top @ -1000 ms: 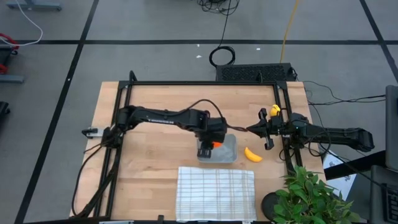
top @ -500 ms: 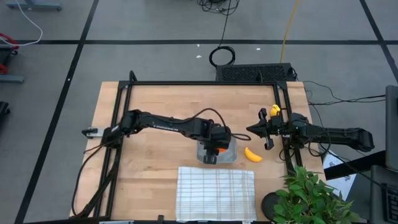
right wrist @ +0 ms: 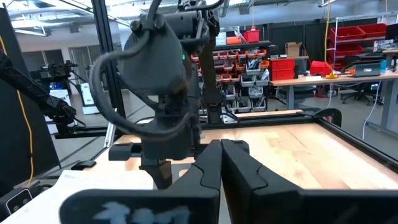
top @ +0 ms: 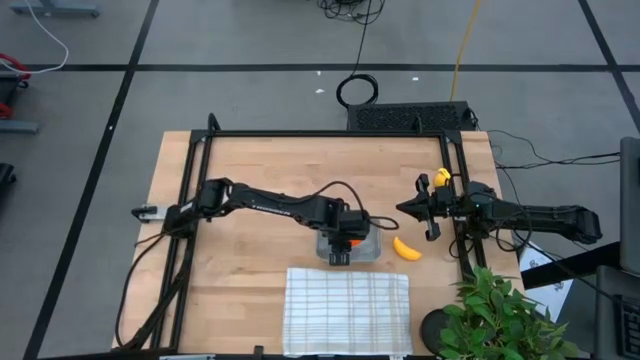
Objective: Pick and placing Produce into tupperware
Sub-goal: Put the carrot into the gray bin, then put the banana into the gray bin
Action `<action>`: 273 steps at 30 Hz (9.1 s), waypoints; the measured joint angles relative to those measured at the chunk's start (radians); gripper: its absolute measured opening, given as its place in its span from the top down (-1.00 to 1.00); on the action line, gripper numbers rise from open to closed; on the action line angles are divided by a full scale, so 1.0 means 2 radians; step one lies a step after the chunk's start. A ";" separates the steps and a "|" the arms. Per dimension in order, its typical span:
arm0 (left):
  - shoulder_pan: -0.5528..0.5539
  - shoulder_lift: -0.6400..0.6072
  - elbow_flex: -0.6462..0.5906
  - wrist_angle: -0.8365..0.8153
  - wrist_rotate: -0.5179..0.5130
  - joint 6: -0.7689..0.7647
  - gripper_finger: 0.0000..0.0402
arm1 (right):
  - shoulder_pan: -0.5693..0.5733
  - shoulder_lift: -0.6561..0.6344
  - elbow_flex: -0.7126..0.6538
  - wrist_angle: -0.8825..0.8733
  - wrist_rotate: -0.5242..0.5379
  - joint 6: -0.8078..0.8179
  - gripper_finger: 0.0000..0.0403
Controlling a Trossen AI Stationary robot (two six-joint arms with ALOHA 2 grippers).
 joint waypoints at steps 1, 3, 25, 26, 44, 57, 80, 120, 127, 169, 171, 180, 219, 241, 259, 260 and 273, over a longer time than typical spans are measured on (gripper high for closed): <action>0.000 0.000 -0.004 0.005 0.000 -0.004 0.32 | 0.000 0.000 0.000 0.000 0.000 0.000 1.00; 0.000 -0.001 -0.013 0.014 0.000 -0.008 0.32 | 0.000 0.000 0.000 0.000 0.000 0.000 1.00; -0.012 -0.001 -0.027 0.011 -0.064 -0.160 0.32 | 0.000 0.000 0.000 0.000 0.000 0.000 1.00; -0.015 -0.001 -0.027 0.011 -0.071 -0.156 0.32 | 0.000 0.000 0.000 0.000 0.000 0.000 1.00; -0.037 0.020 -0.027 0.010 -0.118 -0.116 0.32 | 0.000 0.000 0.000 -0.006 0.000 0.000 1.00; -0.035 0.025 -0.028 0.014 -0.091 -0.113 0.32 | 0.000 0.000 0.000 -0.004 0.000 0.000 1.00; -0.026 0.025 -0.028 0.015 -0.073 -0.113 0.15 | 0.000 0.000 0.000 -0.004 0.000 0.000 1.00; -0.023 0.025 -0.028 0.015 -0.051 -0.095 0.05 | 0.000 0.000 0.000 -0.005 0.000 0.000 1.00; -0.023 0.025 -0.028 0.015 -0.051 -0.095 -0.11 | 0.000 0.000 0.000 -0.008 0.000 0.000 1.00; -0.017 0.020 0.157 -0.191 -0.085 0.006 0.15 | 0.000 0.000 0.000 -0.015 0.000 0.000 1.00; -0.015 0.020 0.173 -0.203 -0.090 0.017 0.34 | 0.000 0.000 0.000 -0.015 0.000 0.000 1.00; -0.004 0.001 0.211 -0.236 -0.095 0.059 0.96 | 0.000 0.000 0.000 -0.015 -0.002 0.000 1.00; 0.006 -0.252 0.207 -0.213 -0.222 0.131 1.00 | 0.000 0.002 0.000 -0.030 -0.003 0.000 1.00; 0.142 -0.401 0.200 -0.236 0.013 0.220 1.00 | 0.000 0.002 0.000 -0.030 -0.003 0.000 1.00; 0.185 -0.625 -0.254 0.048 0.017 0.061 1.00 | 0.000 0.002 0.000 -0.030 -0.002 0.008 1.00; 0.179 -0.636 -0.284 0.066 0.007 0.062 1.00 | 0.000 0.002 0.000 -0.030 -0.002 0.011 1.00; 0.154 -0.837 -0.611 0.305 0.032 0.072 1.00 | 0.000 0.002 0.000 -0.030 -0.002 0.013 1.00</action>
